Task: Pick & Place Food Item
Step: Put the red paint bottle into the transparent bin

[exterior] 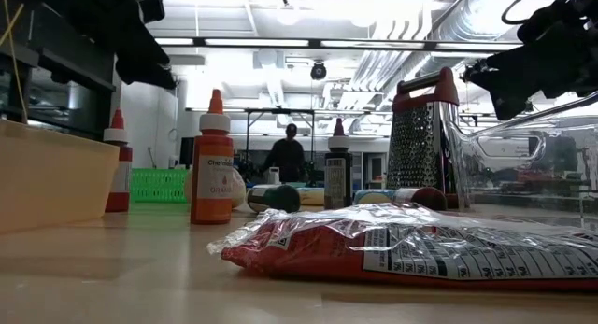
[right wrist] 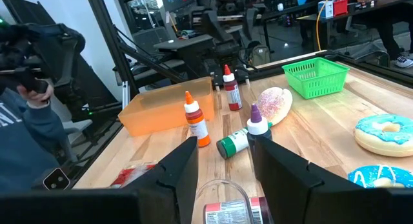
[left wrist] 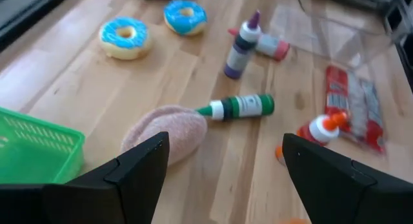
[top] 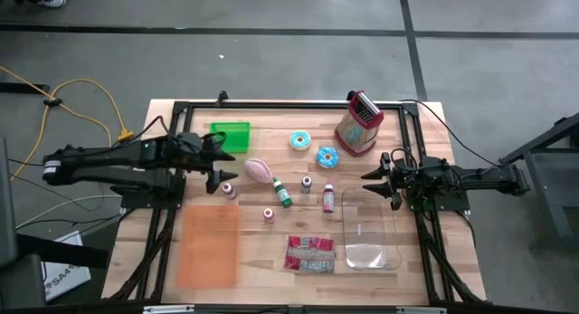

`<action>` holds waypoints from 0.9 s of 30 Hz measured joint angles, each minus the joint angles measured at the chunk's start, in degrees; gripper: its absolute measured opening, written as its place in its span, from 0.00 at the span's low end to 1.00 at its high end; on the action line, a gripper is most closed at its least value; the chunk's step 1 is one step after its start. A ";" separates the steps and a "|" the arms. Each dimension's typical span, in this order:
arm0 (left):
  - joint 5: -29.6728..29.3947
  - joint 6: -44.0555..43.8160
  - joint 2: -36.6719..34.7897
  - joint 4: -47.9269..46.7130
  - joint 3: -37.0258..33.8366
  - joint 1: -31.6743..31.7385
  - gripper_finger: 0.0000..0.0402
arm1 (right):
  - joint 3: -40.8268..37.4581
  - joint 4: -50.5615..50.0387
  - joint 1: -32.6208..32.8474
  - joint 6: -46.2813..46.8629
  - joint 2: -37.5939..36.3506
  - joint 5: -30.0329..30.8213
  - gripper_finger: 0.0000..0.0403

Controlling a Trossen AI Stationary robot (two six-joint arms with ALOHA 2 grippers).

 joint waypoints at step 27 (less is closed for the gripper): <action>-3.32 -0.39 8.98 -15.24 9.30 -5.15 0.73 | -0.02 0.00 -0.01 0.01 -0.01 0.02 0.35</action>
